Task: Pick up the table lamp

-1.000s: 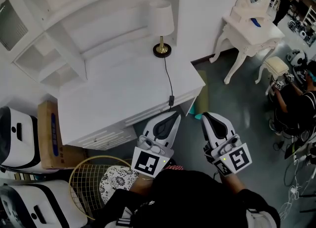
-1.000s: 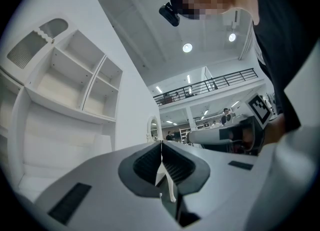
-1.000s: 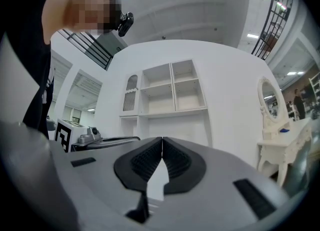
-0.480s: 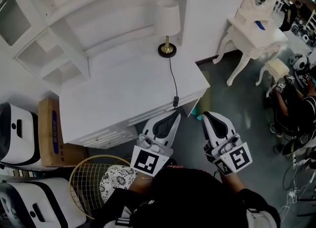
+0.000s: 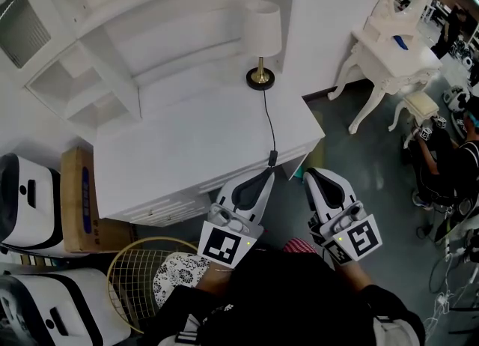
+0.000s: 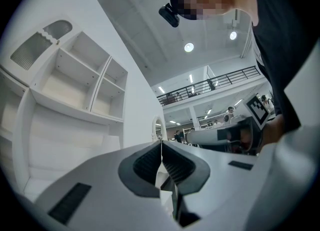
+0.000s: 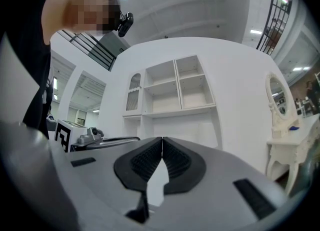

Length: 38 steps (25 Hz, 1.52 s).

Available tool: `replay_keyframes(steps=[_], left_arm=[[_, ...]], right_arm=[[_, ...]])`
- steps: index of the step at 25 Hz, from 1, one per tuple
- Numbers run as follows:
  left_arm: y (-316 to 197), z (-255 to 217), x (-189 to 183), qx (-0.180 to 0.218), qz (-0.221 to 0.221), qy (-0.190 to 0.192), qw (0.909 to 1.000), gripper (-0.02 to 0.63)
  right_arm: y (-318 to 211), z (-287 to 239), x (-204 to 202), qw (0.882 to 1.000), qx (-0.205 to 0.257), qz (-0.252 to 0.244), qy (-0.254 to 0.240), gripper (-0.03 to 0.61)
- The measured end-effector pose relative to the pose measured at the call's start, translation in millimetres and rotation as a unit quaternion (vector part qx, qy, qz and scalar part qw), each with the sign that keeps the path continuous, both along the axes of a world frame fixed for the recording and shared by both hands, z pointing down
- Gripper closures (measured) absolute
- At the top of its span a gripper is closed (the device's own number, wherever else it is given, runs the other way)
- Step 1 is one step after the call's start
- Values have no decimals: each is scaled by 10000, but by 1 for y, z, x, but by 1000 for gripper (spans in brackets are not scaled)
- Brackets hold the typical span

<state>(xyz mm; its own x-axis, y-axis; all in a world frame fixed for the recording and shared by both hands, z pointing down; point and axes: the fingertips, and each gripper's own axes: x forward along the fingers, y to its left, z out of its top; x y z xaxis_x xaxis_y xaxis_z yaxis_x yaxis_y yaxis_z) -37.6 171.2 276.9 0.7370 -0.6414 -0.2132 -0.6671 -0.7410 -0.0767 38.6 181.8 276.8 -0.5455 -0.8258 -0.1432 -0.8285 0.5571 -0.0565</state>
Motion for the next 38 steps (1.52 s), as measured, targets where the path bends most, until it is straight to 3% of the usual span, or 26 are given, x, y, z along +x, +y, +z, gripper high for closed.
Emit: replay_keyframes(steps=[18, 38], left_arm=[[-40, 8, -13, -62, -487, -138, 9987, 601], [-132, 7, 13, -153, -618, -204, 9978, 601]], right_arm=[[-54, 6, -4, 9992, 81, -375, -143, 563], [-150, 7, 16, 9981, 6, -597, -138, 563]])
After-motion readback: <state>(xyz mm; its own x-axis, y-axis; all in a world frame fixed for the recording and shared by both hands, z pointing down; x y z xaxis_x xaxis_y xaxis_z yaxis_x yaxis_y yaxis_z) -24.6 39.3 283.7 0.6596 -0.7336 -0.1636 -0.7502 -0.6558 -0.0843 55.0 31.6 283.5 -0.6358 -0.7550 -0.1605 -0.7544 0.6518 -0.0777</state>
